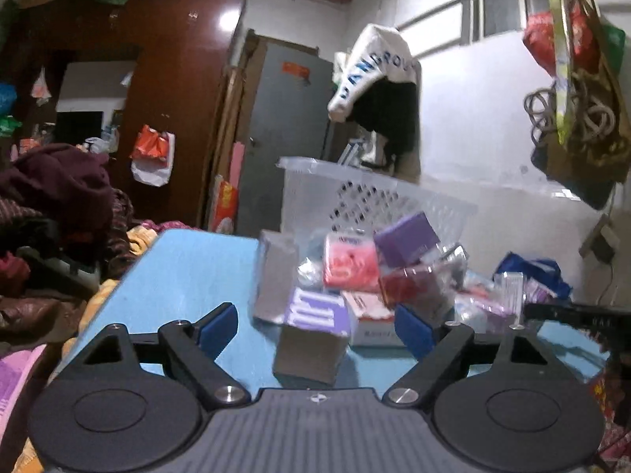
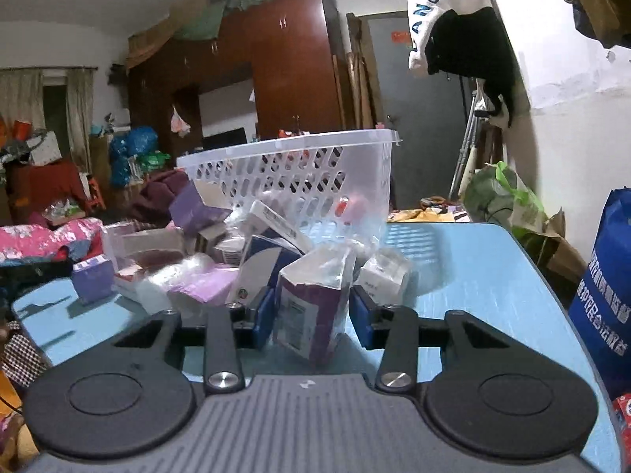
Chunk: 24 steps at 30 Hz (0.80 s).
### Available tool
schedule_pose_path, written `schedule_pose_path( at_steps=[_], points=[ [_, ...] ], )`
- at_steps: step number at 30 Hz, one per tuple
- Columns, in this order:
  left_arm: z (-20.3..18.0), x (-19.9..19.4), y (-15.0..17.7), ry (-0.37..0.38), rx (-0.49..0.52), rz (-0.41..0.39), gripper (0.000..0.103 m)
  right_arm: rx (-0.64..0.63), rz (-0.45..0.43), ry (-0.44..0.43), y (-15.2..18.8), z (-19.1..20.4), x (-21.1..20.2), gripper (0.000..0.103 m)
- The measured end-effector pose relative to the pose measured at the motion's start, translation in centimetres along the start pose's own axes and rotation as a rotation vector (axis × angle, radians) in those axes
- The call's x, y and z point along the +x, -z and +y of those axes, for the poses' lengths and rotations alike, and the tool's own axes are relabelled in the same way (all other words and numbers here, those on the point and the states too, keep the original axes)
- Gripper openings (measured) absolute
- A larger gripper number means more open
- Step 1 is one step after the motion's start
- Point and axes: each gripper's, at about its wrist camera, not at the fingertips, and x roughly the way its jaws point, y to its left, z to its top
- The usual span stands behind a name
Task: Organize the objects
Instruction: 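Grasp the wrapped purple-white box with the right tool while the left grasps the purple-label box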
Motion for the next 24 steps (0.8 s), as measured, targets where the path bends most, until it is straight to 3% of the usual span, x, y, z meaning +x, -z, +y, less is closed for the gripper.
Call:
schedule_pose_path(
  at_steps=[7,10,12,24],
  points=[
    [-0.9,1.4,0.9,-0.067,0.044,0.038,0.086,-0.003,-0.023,0.002,0.7,0.0,-2.0,0.045],
    [-1.0,1.6,1.5,-0.06,0.051,0.048,0.073,-0.002,-0.03,0.001,0.7,0.3,-1.8,0.045],
    [-1.1,1.6,1.7,-0.053,0.052,0.044,0.046,-0.013,-0.031,0.007,0.6,0.6,-1.8,0.045],
    [-2.3,-1.0,1.7,-0.024,0.055,-0.101,0.043,-0.017,-0.093,0.012,0.5,0.6,-3.7,0.044]
  ],
)
